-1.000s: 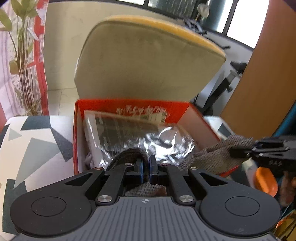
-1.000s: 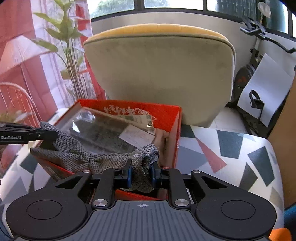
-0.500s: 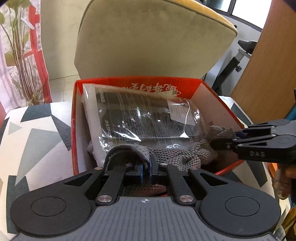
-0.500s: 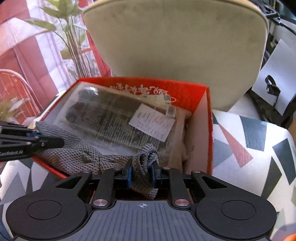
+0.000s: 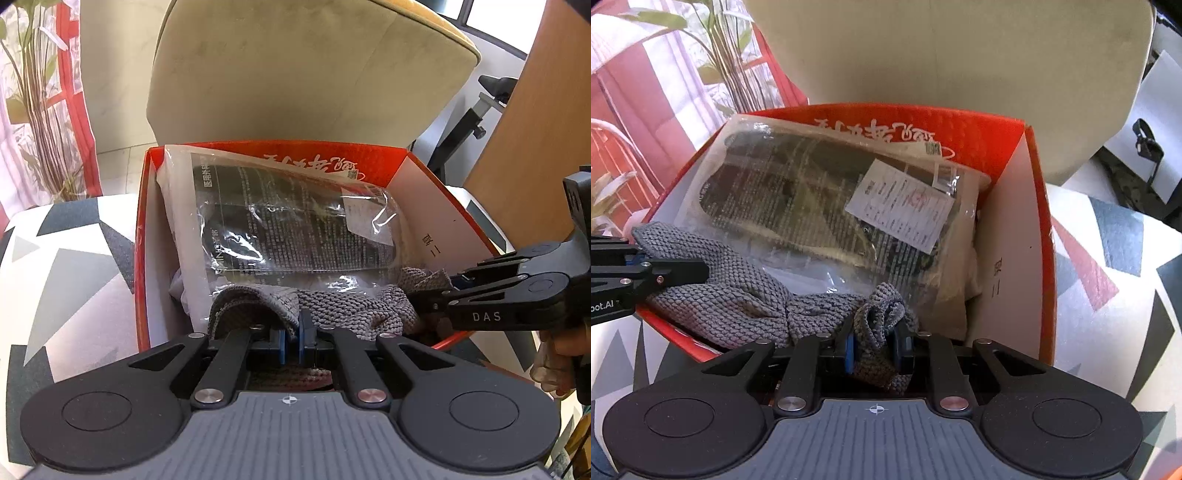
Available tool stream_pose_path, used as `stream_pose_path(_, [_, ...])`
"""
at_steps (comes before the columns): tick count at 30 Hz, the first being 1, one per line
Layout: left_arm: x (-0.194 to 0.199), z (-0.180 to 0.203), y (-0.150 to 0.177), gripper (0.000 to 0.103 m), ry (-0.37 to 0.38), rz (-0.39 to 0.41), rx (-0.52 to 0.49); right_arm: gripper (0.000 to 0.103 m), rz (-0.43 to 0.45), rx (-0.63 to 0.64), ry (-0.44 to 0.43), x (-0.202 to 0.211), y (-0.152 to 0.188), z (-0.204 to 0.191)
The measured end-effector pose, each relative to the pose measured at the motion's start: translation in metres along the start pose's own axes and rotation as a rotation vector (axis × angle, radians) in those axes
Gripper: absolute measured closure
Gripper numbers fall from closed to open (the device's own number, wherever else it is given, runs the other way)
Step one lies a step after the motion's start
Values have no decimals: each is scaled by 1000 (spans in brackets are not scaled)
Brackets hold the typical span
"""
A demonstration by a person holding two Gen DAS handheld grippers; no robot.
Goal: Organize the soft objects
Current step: 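Press the mesh cloth into the box and open both tools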
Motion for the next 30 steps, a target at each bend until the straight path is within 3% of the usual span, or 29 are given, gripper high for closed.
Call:
stream_pose_path(9, [0, 1, -1, 94, -3, -1, 6, 84, -30, -48, -16, -7, 1, 6])
stream_pose_path(14, [8, 1, -1, 88, 3, 43, 21, 84, -19, -96, -18, -6, 6, 11])
stream_pose_path(16, [14, 0, -2, 76, -6, 66, 20, 81, -12, -91, 5, -1, 7, 11])
stream_pose_path(18, [22, 0, -4, 51, -13, 97, 19, 77, 8, -75, 24, 6, 6, 10])
stream_pose_path(21, [35, 0, -5, 29, -19, 146, 14, 75, 53, -53, 54, 23, 5, 11])
stream_pose_path(24, [47, 1, -6, 13, -29, 193, 7, 52, 105, -76, 90, 42, 6, 16])
stream_pose_path(30, [68, 3, -9, 0, -46, 245, 25, 14, 175, -76, 118, 70, 11, 18])
Point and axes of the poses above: each gripper's, at about its wrist camera, not at the fingertips, and x roughly against the way its jaws point, z to its right, y to its underside, the point moved 3 cm from there along -x, roughly the way its jaws point, and after that the axes turned 14 degrees about x, right-handed, at the moved point
